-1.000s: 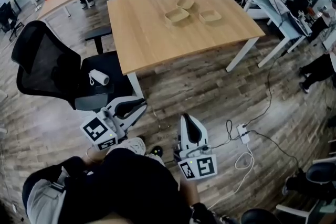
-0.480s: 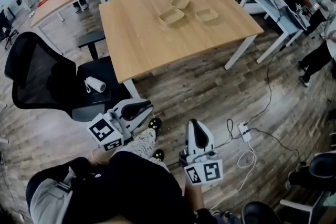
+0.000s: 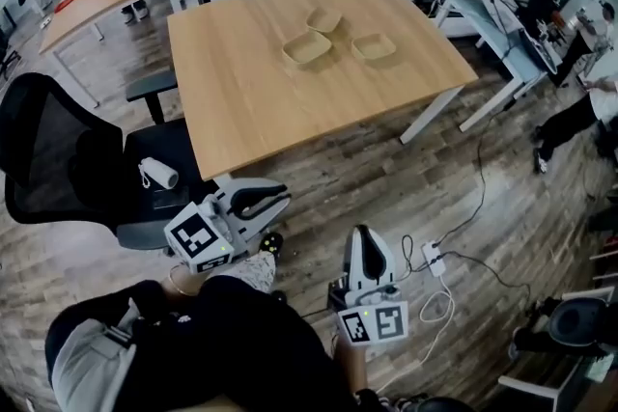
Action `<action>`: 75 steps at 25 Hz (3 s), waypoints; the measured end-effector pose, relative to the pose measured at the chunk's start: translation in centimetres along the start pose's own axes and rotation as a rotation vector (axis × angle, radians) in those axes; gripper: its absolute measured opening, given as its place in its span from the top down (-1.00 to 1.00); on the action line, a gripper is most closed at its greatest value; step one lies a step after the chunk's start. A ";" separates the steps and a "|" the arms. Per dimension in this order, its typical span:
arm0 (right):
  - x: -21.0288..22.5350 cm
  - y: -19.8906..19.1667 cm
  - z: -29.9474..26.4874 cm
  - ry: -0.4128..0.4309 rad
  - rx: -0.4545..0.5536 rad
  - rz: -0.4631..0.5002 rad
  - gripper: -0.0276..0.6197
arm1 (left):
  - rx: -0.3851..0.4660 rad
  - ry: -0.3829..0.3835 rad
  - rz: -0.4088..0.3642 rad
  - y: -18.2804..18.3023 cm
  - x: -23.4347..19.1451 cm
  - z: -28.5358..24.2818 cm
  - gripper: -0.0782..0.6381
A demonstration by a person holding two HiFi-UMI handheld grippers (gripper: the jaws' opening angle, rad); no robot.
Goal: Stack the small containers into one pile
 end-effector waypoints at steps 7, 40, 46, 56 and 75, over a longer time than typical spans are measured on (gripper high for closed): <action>1.8 -0.3 -4.3 0.013 0.007 0.001 0.82 | 0.000 -0.009 -0.010 0.2 -3.5 -2.2 0.67; 4.2 0.4 -16.8 0.018 -0.018 -0.022 0.82 | 0.088 -0.048 0.029 2.8 -16.6 -6.5 0.66; 4.6 -0.8 -18.9 0.035 -0.025 -0.023 0.82 | 0.068 -0.026 0.014 2.1 -18.8 -6.8 0.67; 6.3 -1.7 -20.6 0.060 -0.049 -0.033 0.82 | 0.026 0.000 0.013 1.3 -19.6 -7.8 0.67; 17.7 -0.1 -27.9 0.325 -0.069 -0.069 0.82 | 0.021 0.285 0.035 1.6 -23.6 -16.4 0.67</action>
Point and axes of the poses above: the fingertips, and each gripper's own axes: z backward along the fingers, x to its right, y out of its top, the point moved 1 cm from there along z, backward along the fingers, and after that the axes turned 2 degrees about x, right-handed, at the moved point
